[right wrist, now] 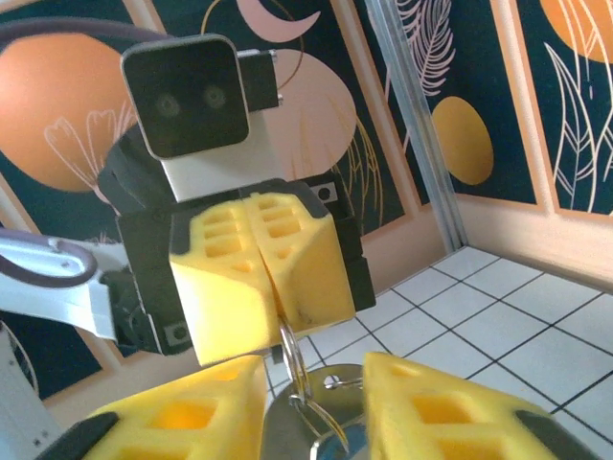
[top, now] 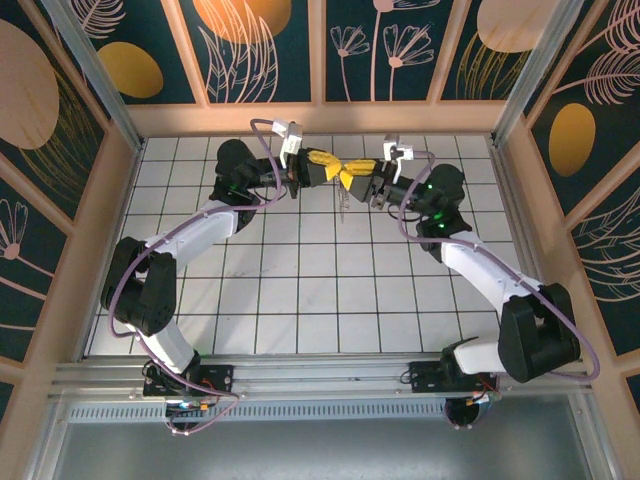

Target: Put the keys on the keyring

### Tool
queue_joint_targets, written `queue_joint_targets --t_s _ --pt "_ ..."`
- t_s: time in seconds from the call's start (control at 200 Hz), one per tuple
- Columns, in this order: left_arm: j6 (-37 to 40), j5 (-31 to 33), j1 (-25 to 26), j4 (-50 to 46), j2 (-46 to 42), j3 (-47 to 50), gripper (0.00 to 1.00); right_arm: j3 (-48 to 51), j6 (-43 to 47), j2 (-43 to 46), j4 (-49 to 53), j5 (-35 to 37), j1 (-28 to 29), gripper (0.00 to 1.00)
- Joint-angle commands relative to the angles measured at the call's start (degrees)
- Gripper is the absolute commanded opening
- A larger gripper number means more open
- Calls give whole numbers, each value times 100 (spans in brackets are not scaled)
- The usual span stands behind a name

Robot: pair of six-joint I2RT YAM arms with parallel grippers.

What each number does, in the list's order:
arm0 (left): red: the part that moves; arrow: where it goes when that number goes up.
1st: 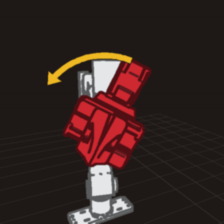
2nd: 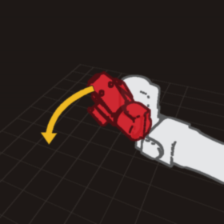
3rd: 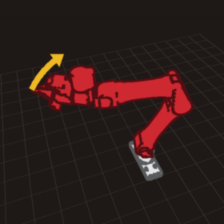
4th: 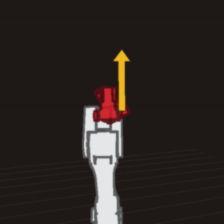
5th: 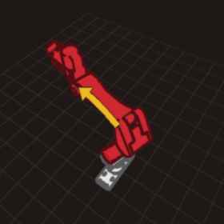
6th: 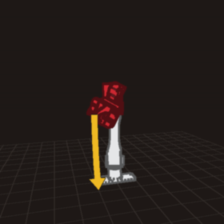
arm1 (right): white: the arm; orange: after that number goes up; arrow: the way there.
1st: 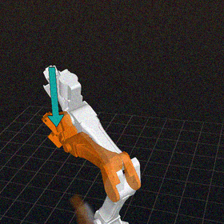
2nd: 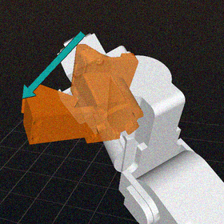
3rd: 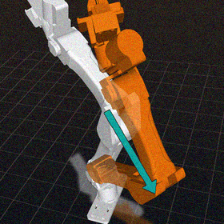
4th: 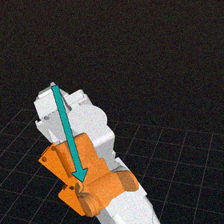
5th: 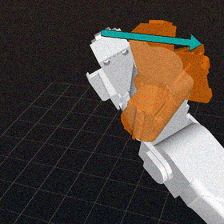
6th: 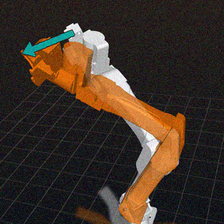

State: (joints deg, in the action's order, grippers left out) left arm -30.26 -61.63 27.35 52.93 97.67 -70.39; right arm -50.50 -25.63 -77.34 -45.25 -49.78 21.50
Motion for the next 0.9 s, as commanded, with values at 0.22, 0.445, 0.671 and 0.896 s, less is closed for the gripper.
queue_joint_targets --t_s 0.22,0.445,0.671,0.896 --pt "21 46 27 102 198 -133 0 -97 -21 9 -405 -216 -57 0" --pt "405 311 -78 -408 87 -198 14 -201 367 129 325 -173 -230 0" --pt "1444 85 -215 -1858 -130 -581 29 -564 1025 98 1456 -412 -576 0" --pt "2771 -417 -248 -4087 291 -1555 35 -1719 2362 -348 3607 -709 -781 0"
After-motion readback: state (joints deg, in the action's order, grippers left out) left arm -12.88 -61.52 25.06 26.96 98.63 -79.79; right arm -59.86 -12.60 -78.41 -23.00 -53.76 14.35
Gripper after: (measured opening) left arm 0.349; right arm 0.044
